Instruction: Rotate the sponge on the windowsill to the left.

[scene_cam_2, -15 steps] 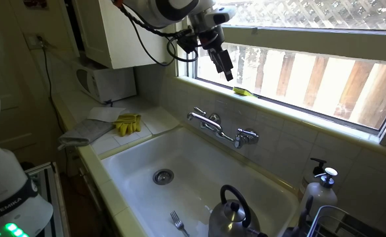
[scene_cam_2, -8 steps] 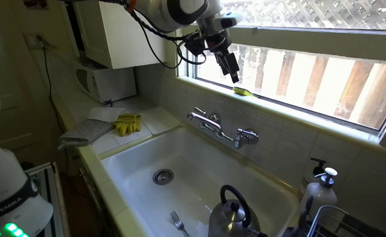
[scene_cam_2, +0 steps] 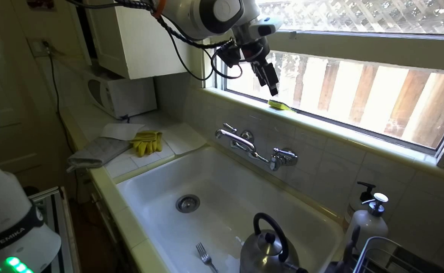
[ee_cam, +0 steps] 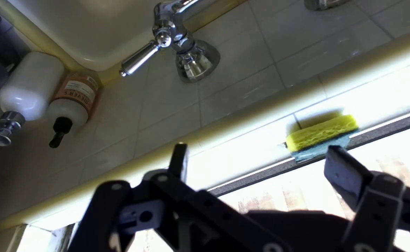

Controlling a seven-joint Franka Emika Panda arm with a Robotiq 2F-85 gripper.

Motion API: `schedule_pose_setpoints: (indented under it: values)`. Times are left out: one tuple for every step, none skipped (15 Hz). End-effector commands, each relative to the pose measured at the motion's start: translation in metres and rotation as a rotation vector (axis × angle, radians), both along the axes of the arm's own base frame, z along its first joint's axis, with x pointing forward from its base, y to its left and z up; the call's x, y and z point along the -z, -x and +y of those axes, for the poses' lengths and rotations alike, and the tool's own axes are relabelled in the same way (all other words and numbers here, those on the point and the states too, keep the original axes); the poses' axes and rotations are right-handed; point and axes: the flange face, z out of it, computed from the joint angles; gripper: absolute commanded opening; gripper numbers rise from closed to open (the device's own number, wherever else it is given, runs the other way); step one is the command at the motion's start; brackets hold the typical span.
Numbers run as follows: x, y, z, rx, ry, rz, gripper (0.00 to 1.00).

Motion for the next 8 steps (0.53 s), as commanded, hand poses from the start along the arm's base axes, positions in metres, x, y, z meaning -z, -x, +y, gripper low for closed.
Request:
schedule_pose_setpoints:
  values:
    - [0.015, -0.026, -0.002, 0.005, -0.059, -0.024, 1.00]
    - [0.018, -0.030, -0.002, 0.009, -0.076, -0.023, 1.00]
    - [0.020, -0.035, -0.003, 0.013, -0.091, -0.025, 1.00]
    - [0.023, -0.039, -0.004, 0.013, -0.101, -0.027, 1.00]
    - [0.025, -0.044, -0.006, 0.014, -0.108, -0.027, 1.00]
    - [0.027, -0.048, -0.008, 0.015, -0.115, -0.026, 1.00]
    - [0.029, -0.052, -0.009, 0.014, -0.118, -0.024, 1.00]
    - [0.031, -0.057, -0.009, 0.013, -0.120, -0.025, 1.00]
